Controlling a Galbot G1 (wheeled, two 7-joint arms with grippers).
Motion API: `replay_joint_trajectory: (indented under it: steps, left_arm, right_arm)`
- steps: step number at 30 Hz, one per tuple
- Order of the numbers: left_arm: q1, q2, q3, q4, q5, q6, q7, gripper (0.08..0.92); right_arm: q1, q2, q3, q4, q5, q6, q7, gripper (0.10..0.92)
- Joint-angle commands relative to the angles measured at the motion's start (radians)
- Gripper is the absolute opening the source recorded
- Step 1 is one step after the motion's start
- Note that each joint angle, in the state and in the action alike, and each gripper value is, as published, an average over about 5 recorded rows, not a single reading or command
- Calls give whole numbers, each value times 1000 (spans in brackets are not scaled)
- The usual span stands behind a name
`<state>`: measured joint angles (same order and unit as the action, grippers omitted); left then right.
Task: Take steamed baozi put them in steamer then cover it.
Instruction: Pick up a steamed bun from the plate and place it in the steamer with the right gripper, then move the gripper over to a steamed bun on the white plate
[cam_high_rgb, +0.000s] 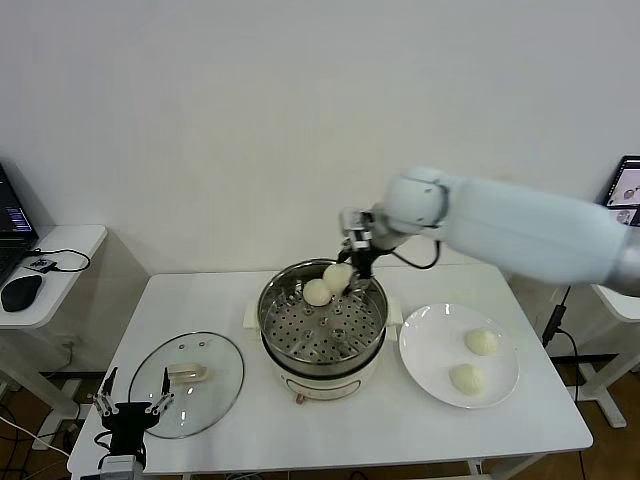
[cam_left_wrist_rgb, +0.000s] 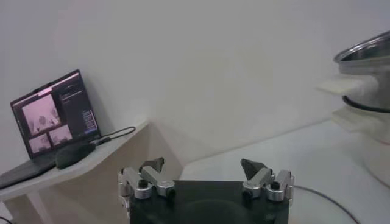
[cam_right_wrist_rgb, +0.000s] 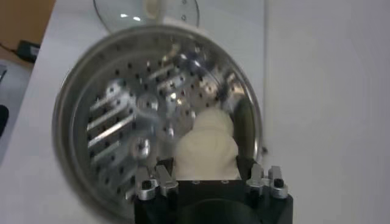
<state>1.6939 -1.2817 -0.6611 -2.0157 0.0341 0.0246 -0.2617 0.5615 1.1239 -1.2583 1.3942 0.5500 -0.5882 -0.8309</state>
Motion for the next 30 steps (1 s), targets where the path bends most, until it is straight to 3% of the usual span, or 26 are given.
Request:
replay_joint_trajectory:
  steps: [1, 14, 18, 24, 30]
  left_arm:
    - [-2, 1, -3, 4, -1, -1, 0, 823]
    - [-4, -2, 0, 14, -1, -7, -2, 823]
    - [-3, -2, 1, 13, 0, -8, -3, 823]
    - [1, -2, 0, 9, 0, -9, -4, 823]
    - [4, 2, -2, 2, 0, -10, -4, 823]
  right_arm:
    - [-102, 223, -11, -145, 38, -73, 35, 653]
    - [-154, 288, 0, -217, -17, -84, 34, 653]
    - [-153, 272, 9, -207, -14, -81, 41, 689]
    - [-59, 169, 7, -109, -23, -59, -26, 811]
    - [102, -46, -34, 65, -77, 18, -146, 822]
